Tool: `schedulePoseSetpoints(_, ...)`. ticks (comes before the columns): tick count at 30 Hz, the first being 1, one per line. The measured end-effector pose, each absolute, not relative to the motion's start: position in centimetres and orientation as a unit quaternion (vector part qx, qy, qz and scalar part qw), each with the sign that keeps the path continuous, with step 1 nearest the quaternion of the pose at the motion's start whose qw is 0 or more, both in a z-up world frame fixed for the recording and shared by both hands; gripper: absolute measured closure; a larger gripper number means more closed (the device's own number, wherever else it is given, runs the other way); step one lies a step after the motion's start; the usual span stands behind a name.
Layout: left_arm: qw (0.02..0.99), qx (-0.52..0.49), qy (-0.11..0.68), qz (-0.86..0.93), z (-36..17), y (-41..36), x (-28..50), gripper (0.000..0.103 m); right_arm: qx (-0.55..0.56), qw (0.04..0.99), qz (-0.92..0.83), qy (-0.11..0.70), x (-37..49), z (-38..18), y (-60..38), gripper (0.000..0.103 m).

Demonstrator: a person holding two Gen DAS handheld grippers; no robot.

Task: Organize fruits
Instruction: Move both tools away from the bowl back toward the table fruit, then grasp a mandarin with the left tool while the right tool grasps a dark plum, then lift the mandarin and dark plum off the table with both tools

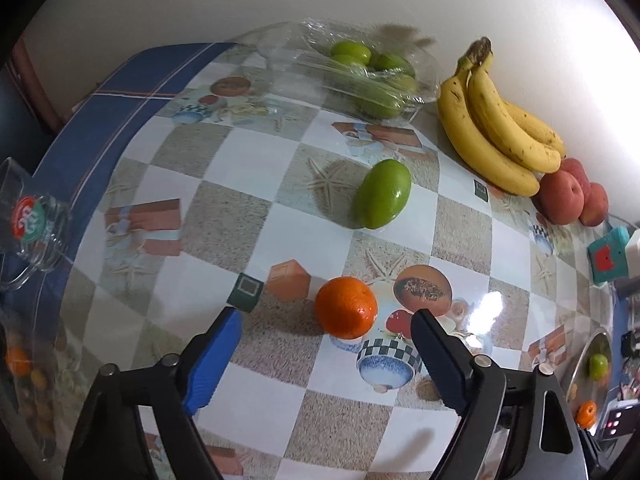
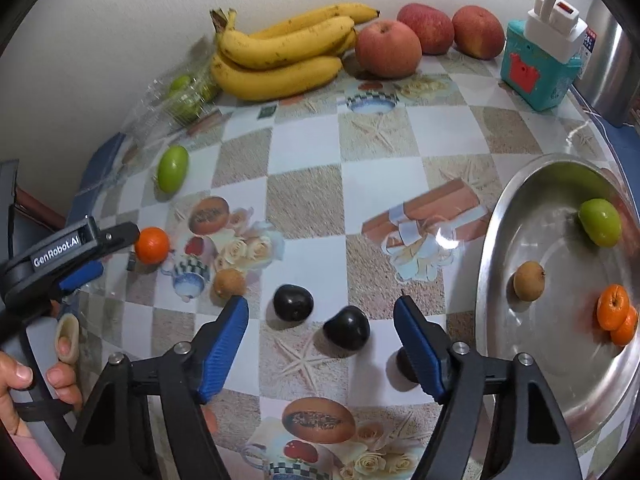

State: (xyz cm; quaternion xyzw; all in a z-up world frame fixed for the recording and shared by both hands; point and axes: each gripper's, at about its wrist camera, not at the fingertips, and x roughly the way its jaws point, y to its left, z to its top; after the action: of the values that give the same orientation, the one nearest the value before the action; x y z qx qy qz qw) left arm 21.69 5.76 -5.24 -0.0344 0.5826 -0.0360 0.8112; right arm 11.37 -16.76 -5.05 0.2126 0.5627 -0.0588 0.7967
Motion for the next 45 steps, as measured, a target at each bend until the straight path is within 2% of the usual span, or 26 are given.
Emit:
schedulePoseSetpoints(3, 0.812, -0.028, 0.582, -0.041, -5.8, 5.5, 21.9, 0.020, 0.208, 0.792, -0.060, 0.571, 11.4, -5.6, -16.7, 0.038)
schedulePoseSetpoints(9, 0.806, -0.031, 0.588, -0.052, -7.0, 5.2, 22.3, 0.032, 0.192, 0.781, -0.068, 0.591, 11.3, -6.4, -16.5, 0.045)
schedulePoseSetpoints(14, 0.803, -0.037, 0.592, -0.058, -7.5, 5.1, 22.4, 0.049, 0.187, 0.773, -0.070, 0.602, 11.1, -6.7, -16.5, 0.051)
schedulePoseSetpoints(19, 0.805, -0.048, 0.588, -0.062, -7.4, 5.3, 22.4, 0.062, 0.184, 0.770, -0.070, 0.607, 11.0, -6.8, -16.4, 0.061)
schedulePoseSetpoints(26, 0.805, -0.053, 0.587, -0.060, -7.3, 5.3, 22.3, 0.063, 0.192, 0.768, -0.065, 0.608, 10.7, -6.9, -16.7, 0.075)
schedulePoseSetpoints(36, 0.814, -0.049, 0.577, -0.055, -5.7, 5.1, 21.9, 0.063, 0.201, 0.774, -0.055, 0.598, 10.7, -6.0, -16.7, 0.077)
schedulePoseSetpoints(37, 0.815, -0.047, 0.574, -0.054, -5.5, 5.0, 21.7, 0.063, 0.200, 0.777, -0.054, 0.595, 10.7, -5.7, -16.8, 0.079)
schedulePoseSetpoints(39, 0.817, -0.045, 0.572, -0.052, -5.0, 4.9, 21.4, 0.063, 0.201, 0.780, -0.051, 0.591, 10.7, -5.4, -16.9, 0.088)
schedulePoseSetpoints(45, 0.818, -0.035, 0.572, -0.047, -4.5, 4.5, 21.1, 0.063, 0.206, 0.784, -0.046, 0.583, 10.6, -4.7, -17.0, 0.088)
